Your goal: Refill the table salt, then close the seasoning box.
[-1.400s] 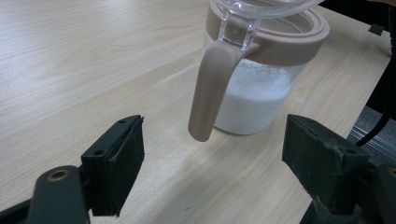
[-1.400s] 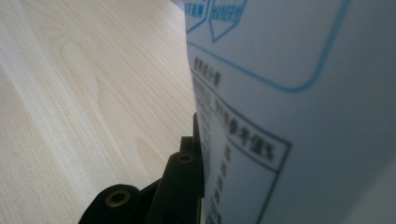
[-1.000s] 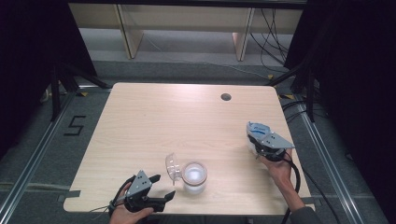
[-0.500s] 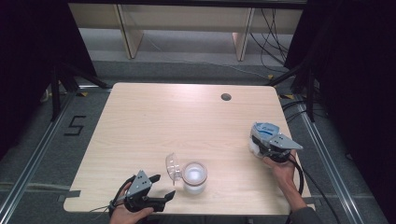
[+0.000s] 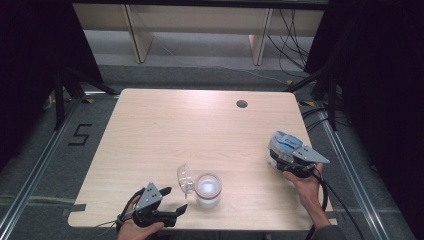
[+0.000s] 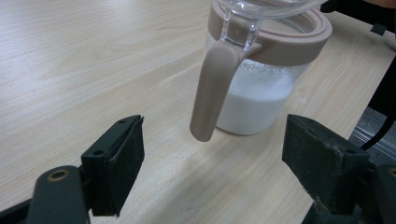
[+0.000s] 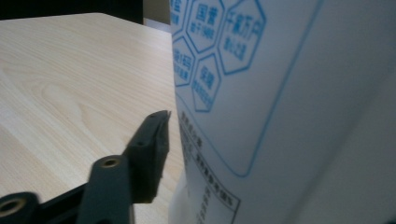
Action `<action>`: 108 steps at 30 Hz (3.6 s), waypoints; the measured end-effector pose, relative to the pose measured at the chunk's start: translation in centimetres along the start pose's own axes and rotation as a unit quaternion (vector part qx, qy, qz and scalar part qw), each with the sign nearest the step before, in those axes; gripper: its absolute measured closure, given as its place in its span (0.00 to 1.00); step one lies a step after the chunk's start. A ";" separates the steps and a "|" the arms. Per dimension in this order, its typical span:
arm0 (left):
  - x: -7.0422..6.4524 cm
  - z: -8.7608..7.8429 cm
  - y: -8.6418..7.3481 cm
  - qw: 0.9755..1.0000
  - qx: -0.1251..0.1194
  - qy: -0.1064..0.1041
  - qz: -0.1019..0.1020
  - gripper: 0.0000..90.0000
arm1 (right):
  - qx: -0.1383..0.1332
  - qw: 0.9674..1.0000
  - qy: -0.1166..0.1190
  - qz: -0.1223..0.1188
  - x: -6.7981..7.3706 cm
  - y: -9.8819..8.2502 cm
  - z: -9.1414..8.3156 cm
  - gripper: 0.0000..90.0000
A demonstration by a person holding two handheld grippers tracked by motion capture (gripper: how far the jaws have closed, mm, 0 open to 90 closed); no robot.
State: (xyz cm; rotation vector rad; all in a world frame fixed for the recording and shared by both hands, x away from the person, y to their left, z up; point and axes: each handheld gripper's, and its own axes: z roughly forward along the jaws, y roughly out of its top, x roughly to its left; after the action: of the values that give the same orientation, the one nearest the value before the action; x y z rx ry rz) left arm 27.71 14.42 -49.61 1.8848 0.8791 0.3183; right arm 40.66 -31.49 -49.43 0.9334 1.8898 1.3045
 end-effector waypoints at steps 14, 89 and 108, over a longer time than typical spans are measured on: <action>0.0 0.0 0.0 1.000 -0.002 0.001 -0.002 0.23 | 0.017 0.999 -0.027 0.027 1.6 0.6 -2.6 0.30; 0.4 -1.0 0.3 1.000 -0.016 0.018 -0.003 0.29 | 0.117 0.991 0.058 -0.004 9.6 -0.9 -10.3 0.25; -0.7 -2.6 1.6 0.998 -0.060 0.003 0.001 0.99 | 0.127 0.990 0.052 -0.007 10.0 -1.0 -10.4 0.26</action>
State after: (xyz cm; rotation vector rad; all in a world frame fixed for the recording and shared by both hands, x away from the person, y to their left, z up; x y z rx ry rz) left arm 26.46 15.35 -46.82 1.7744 0.8448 0.3704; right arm 26.57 -28.43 -48.47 0.9930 2.1769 1.1401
